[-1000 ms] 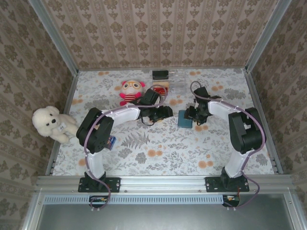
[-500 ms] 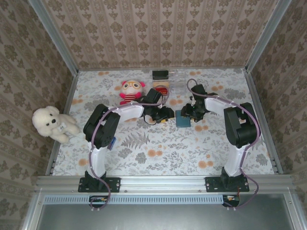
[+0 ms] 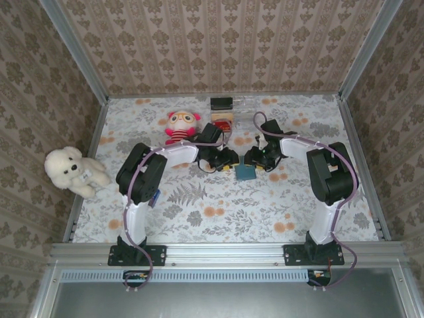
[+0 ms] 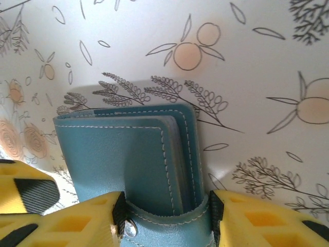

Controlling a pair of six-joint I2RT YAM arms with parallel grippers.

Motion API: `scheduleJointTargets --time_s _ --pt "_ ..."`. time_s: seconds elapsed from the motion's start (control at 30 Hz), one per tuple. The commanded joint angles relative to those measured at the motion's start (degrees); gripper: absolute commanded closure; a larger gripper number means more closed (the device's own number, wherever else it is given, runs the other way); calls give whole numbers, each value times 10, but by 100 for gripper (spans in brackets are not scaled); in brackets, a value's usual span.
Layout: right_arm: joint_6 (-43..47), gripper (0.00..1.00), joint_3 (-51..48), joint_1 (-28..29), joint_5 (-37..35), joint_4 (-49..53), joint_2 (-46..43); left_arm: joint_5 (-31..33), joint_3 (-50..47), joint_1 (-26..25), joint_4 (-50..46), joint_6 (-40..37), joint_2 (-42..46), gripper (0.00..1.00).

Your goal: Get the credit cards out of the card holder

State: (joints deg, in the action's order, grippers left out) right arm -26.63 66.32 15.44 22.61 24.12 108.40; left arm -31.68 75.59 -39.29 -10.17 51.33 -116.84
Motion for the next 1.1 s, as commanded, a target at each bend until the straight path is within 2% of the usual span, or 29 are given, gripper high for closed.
scheduleJointTargets --time_s 0.0,0.27,0.47,0.8,1.07 --pt "-16 52 -17 7 44 -13 17 -16 -13 5 12 24 -20 62" --pt "-21 53 -22 7 45 -15 16 -23 -26 5 40 39 -30 63" --pt "-27 54 -28 7 68 -27 12 -48 -37 6 110 50 -33 66" --pt "-29 53 -31 7 63 -22 -12 -79 -87 22 216 36 18 82" --pt "-33 41 -37 9 15 -3 -65 -69 -116 28 211 -5 68 95"
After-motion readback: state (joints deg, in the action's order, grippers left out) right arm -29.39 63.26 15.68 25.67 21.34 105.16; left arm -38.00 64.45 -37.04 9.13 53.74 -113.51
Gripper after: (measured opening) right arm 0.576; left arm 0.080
